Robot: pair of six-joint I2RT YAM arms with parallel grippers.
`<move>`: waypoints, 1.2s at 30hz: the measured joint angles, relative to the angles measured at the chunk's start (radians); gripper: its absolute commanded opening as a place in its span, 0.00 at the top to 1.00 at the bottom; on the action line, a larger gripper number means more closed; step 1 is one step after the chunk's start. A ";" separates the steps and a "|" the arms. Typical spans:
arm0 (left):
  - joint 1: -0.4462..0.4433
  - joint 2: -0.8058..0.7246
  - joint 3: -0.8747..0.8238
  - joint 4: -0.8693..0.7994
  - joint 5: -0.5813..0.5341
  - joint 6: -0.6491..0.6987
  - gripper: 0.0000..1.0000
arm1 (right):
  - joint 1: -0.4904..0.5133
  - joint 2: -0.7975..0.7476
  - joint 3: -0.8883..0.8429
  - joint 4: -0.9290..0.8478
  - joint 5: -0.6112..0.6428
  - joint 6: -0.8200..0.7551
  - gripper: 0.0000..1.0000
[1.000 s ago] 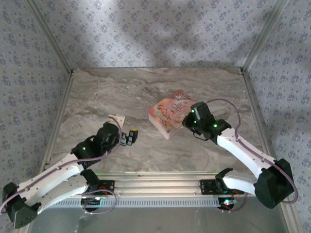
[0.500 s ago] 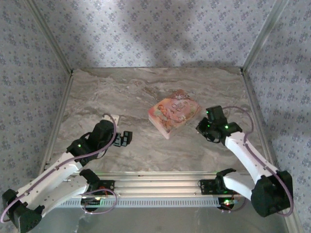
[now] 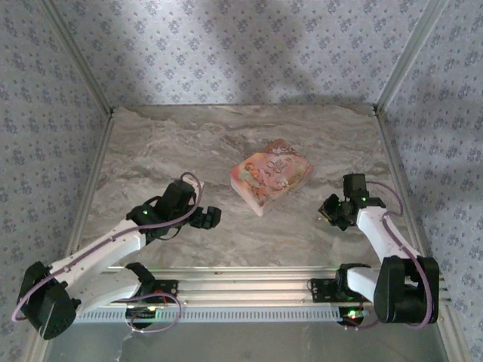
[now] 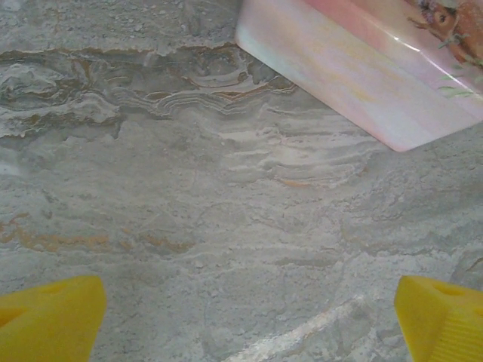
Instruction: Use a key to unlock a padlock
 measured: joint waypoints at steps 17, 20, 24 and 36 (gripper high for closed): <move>0.050 0.003 0.216 -0.116 -0.149 0.146 0.02 | -0.009 -0.107 0.237 -0.172 0.034 -0.168 0.02; 0.139 0.025 0.290 -0.124 -0.189 0.189 0.02 | -0.011 -0.126 0.303 -0.174 0.064 -0.203 0.00; 0.264 0.087 0.346 -0.108 -0.214 0.238 0.02 | -0.011 -0.153 0.323 -0.133 0.116 -0.253 0.00; 0.580 0.163 0.189 0.190 -0.190 0.259 0.02 | -0.016 -0.315 0.031 0.381 0.354 -0.528 0.00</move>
